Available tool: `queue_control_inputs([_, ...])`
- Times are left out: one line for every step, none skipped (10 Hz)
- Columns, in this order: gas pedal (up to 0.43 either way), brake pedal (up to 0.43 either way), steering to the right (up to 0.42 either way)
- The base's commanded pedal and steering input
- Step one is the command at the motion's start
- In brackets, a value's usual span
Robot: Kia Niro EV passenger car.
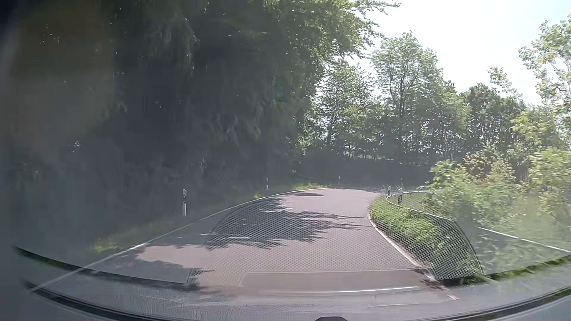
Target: Follow the waypoints while adhering to traffic rules and regulations
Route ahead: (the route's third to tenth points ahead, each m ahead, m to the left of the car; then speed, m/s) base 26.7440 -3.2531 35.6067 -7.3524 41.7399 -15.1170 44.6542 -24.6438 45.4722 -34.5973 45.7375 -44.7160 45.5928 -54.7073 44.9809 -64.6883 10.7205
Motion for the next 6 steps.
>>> queue_control_inputs([0.028,0.0,0.01])
queue_control_inputs([0.028,0.0,0.012])
queue_control_inputs([0.028,0.0,0.018])
queue_control_inputs([0.028,0.0,0.03])
queue_control_inputs([0.02,0.0,0.039])
queue_control_inputs([0.008,0.0,0.042])
